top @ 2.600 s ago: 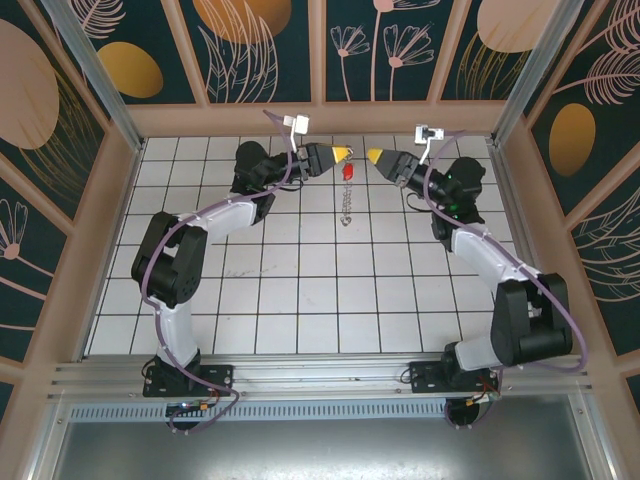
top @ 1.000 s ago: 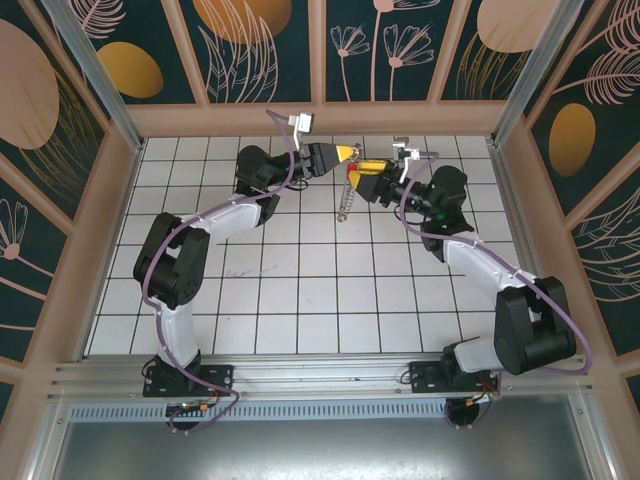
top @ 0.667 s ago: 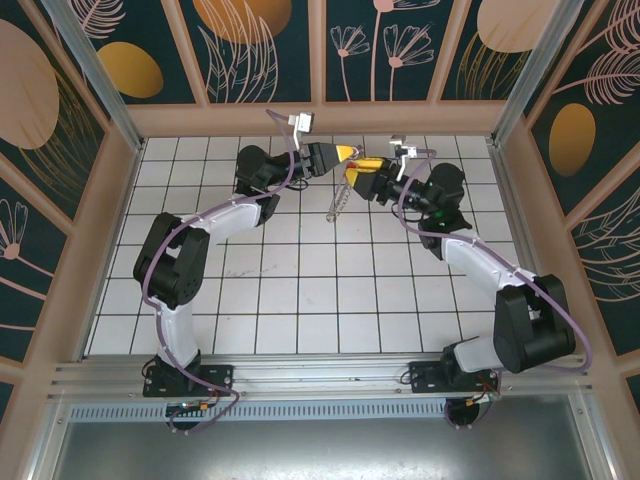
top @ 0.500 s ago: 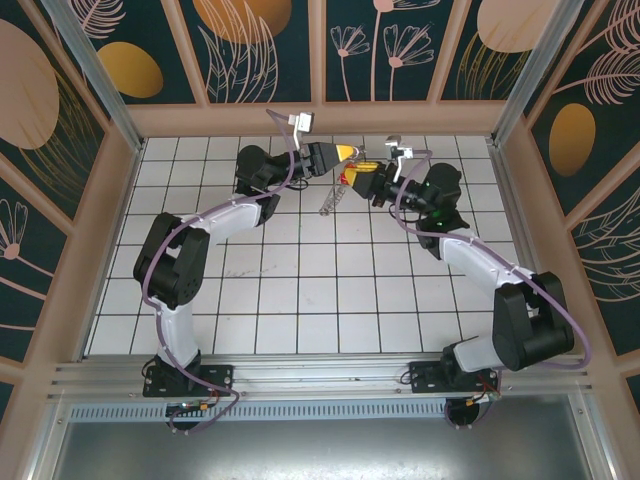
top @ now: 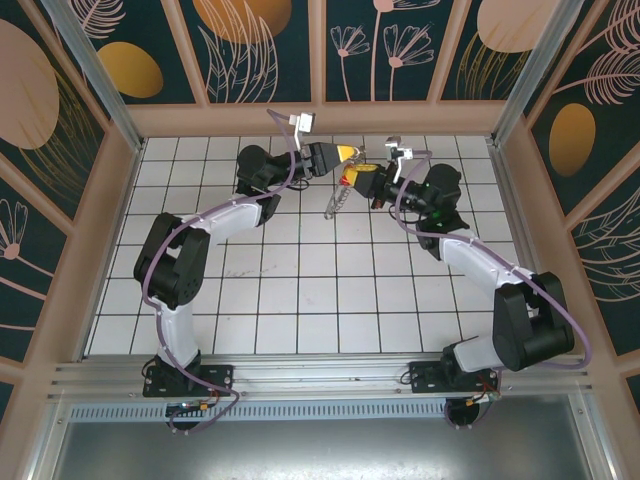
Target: Put the keys on the keyring
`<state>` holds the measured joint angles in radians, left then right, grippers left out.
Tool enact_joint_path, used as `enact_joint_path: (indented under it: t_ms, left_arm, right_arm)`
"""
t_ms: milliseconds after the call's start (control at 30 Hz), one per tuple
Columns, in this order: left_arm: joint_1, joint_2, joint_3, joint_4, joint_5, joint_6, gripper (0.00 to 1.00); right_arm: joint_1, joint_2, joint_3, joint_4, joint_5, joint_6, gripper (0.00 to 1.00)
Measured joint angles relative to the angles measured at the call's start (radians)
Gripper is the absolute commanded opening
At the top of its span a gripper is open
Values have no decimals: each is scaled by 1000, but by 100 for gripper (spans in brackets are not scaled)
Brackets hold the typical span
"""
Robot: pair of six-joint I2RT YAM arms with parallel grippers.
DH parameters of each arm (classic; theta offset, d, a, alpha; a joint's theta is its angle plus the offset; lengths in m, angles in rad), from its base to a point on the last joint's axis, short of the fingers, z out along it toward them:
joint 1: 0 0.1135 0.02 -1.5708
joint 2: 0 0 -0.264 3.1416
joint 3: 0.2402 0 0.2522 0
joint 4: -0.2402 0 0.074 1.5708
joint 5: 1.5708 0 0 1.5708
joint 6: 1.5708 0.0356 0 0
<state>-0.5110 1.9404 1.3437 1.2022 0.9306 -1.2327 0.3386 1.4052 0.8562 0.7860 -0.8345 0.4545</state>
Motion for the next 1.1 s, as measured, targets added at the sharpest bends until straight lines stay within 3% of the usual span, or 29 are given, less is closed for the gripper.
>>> enact_joint_path:
  t_ms: [667,1100]
  left_arm:
    - [-2,-90,-3,-386,0,507,0]
    - [-2,-119,9,-529,-8,696,0]
  right_arm:
    - [-22,-35,58,-311,21,-58,0]
    - [-47,-28,133,-475,-5,-117,0]
